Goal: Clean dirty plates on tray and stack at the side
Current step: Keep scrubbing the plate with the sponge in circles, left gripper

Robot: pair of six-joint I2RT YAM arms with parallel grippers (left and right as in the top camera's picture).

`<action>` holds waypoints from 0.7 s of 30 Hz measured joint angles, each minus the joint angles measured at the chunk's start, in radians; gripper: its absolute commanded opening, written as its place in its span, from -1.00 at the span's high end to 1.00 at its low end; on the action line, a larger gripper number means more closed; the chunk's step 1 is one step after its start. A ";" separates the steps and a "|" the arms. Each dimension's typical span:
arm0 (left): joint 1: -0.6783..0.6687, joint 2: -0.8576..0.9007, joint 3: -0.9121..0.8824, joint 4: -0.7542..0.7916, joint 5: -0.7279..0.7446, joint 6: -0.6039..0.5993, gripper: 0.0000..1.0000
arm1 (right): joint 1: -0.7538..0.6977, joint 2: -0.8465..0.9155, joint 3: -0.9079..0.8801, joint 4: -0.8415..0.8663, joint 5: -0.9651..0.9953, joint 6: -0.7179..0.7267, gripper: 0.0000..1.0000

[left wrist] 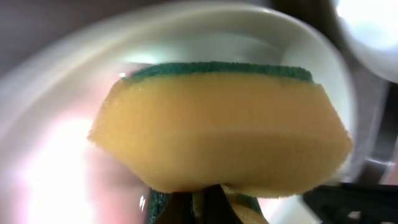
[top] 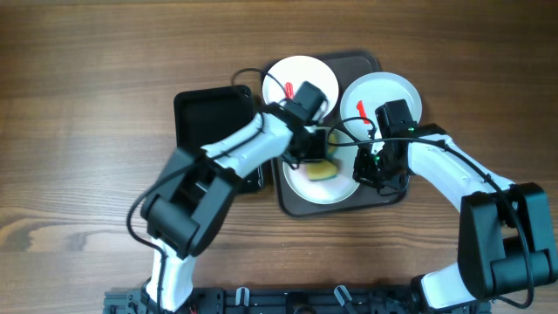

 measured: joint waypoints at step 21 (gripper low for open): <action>0.027 -0.055 -0.002 -0.217 -0.134 -0.011 0.92 | 0.011 0.000 0.000 -0.002 -0.008 -0.008 0.91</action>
